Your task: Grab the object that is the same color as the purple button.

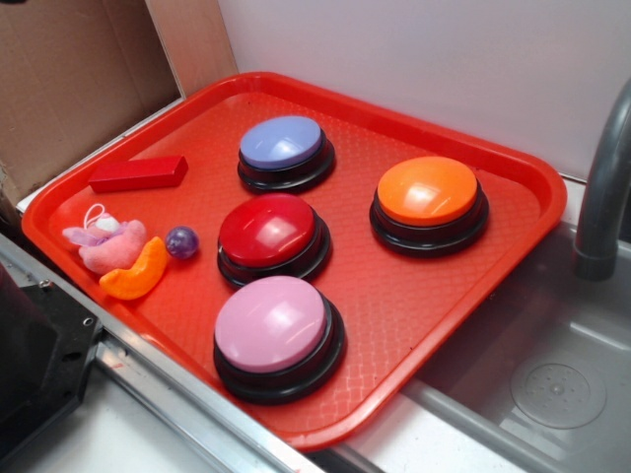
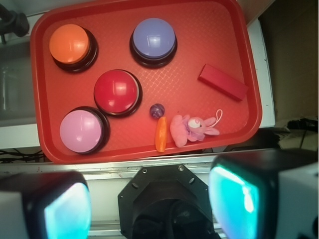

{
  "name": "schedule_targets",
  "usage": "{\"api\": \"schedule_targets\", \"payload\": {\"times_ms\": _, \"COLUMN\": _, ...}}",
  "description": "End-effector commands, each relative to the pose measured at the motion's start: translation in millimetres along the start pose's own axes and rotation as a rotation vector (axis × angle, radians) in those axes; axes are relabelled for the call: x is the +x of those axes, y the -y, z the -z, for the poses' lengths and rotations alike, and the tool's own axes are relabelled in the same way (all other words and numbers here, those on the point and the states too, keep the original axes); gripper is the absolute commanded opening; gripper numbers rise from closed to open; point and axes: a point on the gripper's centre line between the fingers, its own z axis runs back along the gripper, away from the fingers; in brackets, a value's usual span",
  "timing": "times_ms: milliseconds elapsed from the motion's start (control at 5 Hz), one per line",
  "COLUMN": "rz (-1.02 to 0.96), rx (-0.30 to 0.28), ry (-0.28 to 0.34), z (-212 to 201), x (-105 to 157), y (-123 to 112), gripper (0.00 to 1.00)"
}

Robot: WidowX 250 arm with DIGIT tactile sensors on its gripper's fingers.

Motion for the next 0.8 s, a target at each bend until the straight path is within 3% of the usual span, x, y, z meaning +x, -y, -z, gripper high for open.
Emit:
{"api": "schedule_targets", "payload": {"times_ms": 0, "rz": 0.000, "rx": 0.000, "ry": 0.000, "z": 0, "x": 0, "y": 0, "gripper": 1.00}}
{"api": "schedule_targets", "payload": {"times_ms": 600, "rz": 0.353, "rx": 0.024, "ry": 0.071, "z": 46, "x": 15, "y": 4, "gripper": 1.00}}
